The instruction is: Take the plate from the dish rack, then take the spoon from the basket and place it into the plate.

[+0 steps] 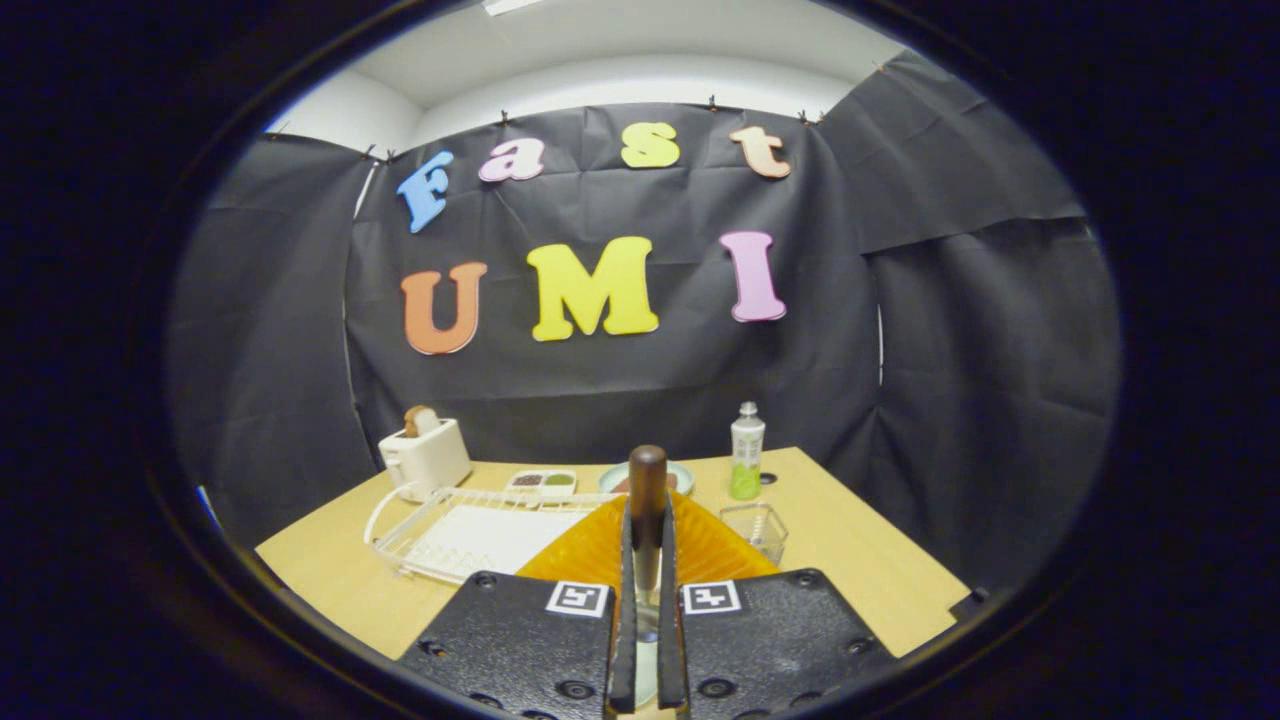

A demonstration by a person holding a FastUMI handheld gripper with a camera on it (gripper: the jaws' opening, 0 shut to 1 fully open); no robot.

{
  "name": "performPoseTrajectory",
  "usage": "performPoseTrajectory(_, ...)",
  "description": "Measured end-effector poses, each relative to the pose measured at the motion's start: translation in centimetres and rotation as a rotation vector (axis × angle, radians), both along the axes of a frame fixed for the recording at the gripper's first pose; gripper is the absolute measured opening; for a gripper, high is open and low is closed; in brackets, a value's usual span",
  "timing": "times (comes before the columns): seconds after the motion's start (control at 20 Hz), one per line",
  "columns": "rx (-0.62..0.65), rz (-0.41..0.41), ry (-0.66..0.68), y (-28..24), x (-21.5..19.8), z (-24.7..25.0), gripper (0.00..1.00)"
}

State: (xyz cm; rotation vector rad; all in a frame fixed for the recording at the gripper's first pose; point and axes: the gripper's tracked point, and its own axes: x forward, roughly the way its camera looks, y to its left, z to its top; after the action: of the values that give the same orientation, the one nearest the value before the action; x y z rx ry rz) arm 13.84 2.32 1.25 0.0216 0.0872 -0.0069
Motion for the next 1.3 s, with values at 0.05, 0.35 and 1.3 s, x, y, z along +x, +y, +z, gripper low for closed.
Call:
performPoseTrajectory(0.05,-0.018,0.009,0.004,0.9,-0.5,-1.0,0.13)
performPoseTrajectory(0.35,0.043,-0.010,-0.009,3.2,-2.4,-4.8,0.14)
performPoseTrajectory(1.3,0.063,-0.178,-0.007,2.4,-1.7,-9.0,0.35)
